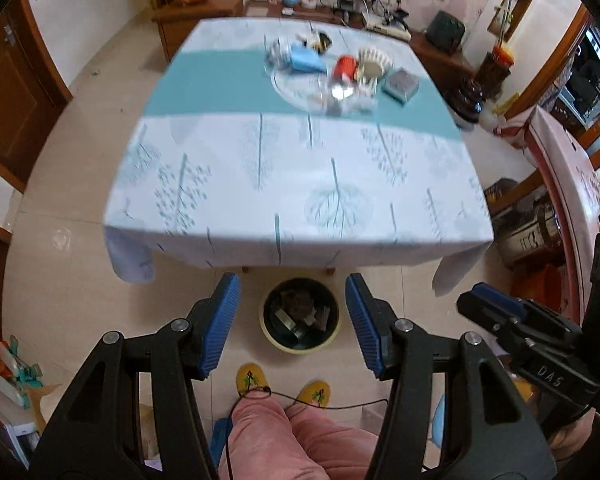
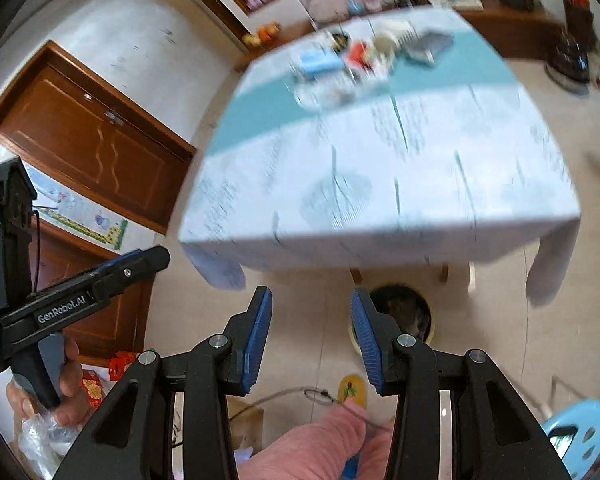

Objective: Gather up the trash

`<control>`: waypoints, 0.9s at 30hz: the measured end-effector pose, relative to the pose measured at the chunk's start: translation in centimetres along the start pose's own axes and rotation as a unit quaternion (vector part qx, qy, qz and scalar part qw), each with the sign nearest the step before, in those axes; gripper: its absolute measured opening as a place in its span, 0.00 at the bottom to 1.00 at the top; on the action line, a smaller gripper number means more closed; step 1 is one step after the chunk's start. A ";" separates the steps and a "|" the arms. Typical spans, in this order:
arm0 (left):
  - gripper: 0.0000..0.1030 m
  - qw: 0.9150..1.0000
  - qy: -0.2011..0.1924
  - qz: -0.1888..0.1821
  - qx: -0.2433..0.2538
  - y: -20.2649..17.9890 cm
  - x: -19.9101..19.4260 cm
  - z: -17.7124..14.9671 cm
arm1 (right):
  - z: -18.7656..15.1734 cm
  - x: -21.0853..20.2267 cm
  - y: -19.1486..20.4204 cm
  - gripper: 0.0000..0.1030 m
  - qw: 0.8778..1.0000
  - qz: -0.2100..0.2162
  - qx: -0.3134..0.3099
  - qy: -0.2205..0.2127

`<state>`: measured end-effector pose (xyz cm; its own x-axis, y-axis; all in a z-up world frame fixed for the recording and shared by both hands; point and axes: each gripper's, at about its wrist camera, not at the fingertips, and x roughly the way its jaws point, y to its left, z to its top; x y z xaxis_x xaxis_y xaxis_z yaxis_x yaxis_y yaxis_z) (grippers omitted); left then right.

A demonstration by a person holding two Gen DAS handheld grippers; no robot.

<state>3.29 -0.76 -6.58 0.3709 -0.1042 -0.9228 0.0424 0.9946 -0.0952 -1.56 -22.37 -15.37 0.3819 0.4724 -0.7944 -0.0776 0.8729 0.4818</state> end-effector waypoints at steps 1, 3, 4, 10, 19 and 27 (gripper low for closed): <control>0.50 1.000 -0.008 0.004 0.001 -0.2 -1.0 0.6 | 0.7 -0.9 0.3 0.41 1.000 0.004 -0.001 -0.008; 0.50 1.000 -0.020 0.016 0.005 -0.5 -3.1 1.6 | 2.1 -1.9 0.7 0.41 1.000 0.013 0.000 -0.018; 0.50 0.999 -0.025 0.019 0.006 -0.5 -3.6 2.1 | 2.9 -2.5 0.8 0.41 1.000 0.017 0.002 -0.022; 0.50 0.998 -0.054 0.017 0.004 0.2 -5.5 6.4 | 6.5 -3.4 1.0 0.45 0.998 0.049 0.020 -0.035; 0.50 0.998 -0.049 0.001 0.041 2.1 1.3 16.2 | 12.6 3.8 0.0 0.50 0.994 0.056 0.082 -0.047; 0.50 0.988 -0.006 -0.018 0.152 2.9 13.2 27.7 | 21.6 15.1 -3.0 0.53 0.974 0.036 0.216 -0.054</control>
<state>34.03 0.67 -8.64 0.3750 -0.1412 -0.9162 0.3318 0.9433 -0.0095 24.30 -20.48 -20.84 0.4857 0.4943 -0.7209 0.2777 0.6948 0.6635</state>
